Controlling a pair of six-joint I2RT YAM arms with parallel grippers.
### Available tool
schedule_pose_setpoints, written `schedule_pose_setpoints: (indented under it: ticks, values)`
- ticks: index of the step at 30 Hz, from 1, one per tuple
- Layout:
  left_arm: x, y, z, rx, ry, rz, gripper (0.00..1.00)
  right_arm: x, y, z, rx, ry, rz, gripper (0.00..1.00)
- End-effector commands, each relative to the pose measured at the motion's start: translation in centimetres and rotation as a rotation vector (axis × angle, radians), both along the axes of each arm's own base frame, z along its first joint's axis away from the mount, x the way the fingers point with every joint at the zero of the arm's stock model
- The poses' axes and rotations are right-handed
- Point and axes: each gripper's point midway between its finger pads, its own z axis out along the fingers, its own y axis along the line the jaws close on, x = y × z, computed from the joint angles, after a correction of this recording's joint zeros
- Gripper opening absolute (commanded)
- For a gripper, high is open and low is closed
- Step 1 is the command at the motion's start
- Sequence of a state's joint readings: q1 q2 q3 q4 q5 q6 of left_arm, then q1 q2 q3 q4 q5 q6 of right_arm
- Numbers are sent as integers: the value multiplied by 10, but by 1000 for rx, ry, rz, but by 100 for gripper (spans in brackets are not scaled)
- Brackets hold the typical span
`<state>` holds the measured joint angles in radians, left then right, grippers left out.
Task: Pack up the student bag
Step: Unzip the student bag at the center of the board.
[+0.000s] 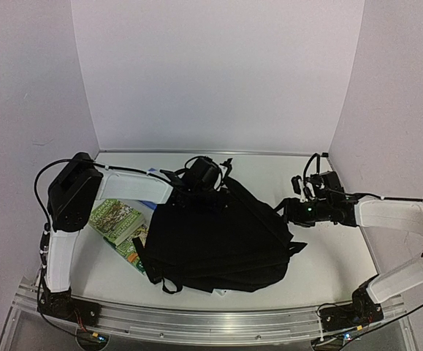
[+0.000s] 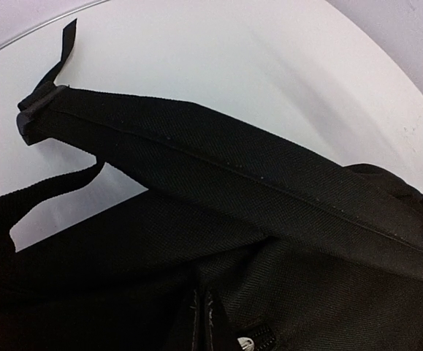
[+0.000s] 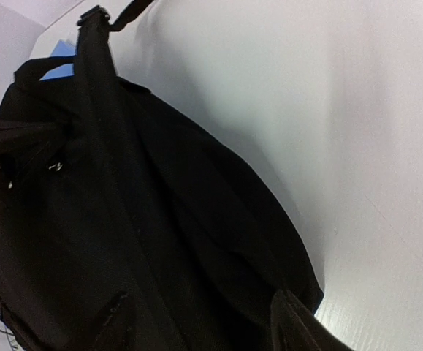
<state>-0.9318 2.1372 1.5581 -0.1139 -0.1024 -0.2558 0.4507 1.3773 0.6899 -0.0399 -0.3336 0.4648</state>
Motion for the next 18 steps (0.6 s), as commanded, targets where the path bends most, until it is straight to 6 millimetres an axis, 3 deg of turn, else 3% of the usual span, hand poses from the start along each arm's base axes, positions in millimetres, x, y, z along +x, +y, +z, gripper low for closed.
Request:
schedule_pose_setpoints:
  ticks: [1, 7, 12, 15, 16, 17, 18]
  values:
    - [4, 2, 55, -193, 17, -5, 0, -4, 12, 28, 28, -75, 105, 70]
    - [5, 2, 55, -210, 34, -11, 0, 1, 5, 0, -51, -16, 78, 88]
    - [6, 3, 57, -211, 30, -9, 0, -2, 11, -17, -51, 35, 121, 86]
    - [7, 6, 57, -205, 21, 5, 0, -4, 18, -26, -27, 71, 144, 68]
    - [8, 8, 58, -202, 18, 12, 0, -5, 18, -27, -21, 77, 143, 58]
    - [11, 12, 58, -195, 6, 37, 0, -4, 18, -29, -19, 81, 132, 42]
    - [13, 15, 58, -189, -2, 55, 0, -3, 17, -29, -24, 80, 124, 39]
